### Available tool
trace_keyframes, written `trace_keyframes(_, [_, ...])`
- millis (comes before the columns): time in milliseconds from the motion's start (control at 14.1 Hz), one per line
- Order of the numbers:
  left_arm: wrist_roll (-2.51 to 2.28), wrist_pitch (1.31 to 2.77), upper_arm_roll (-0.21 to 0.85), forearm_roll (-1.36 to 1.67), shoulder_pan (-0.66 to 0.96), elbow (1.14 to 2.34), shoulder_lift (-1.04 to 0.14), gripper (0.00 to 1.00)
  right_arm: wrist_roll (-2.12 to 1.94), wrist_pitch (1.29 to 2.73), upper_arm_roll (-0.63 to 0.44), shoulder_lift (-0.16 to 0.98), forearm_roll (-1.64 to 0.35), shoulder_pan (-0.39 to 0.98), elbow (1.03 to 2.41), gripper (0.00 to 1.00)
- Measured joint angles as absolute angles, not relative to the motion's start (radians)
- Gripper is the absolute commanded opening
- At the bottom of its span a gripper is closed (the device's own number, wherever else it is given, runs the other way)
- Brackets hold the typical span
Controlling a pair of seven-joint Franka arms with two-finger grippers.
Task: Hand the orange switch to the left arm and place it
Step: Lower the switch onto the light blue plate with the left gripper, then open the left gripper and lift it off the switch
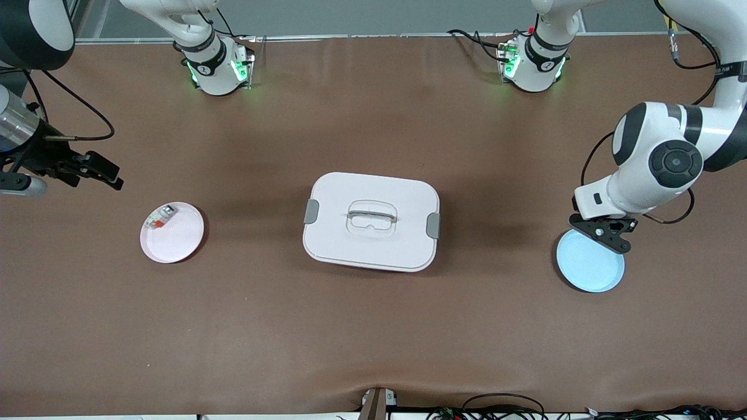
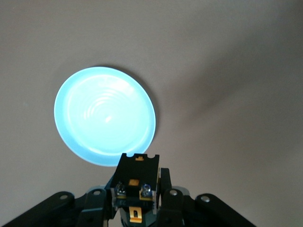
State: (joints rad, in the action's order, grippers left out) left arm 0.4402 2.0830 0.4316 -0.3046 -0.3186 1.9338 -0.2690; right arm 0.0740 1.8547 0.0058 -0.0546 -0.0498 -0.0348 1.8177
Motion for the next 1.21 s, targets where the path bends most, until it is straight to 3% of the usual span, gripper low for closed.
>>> trace_keyframes(498, [0.915,2.243,0.427,-0.397,-0.403,1.909,-0.423,0.00,0.074,1.855,0.007,-0.038,-0.041,-0.035,1.799,1.00])
trace_keyframes(1067, [1.093,2.399,0.426,-0.648,-0.422,1.893,-0.568,0.00,0.073,1.855,0.015,-0.027,-0.040,-0.028,1.797,1.00])
trace_keyframes(1138, [1.099,2.403,0.426,-0.654,-0.426,1.893,-0.572,0.02,0.073,1.855,0.016,-0.026,-0.039,-0.024,1.797,1.00])
trace_keyframes(1209, [1.100,2.404,0.426,-0.658,-0.432,1.893,-0.574,0.11,0.073,1.855,0.016,-0.026,-0.037,-0.021,1.797,1.00])
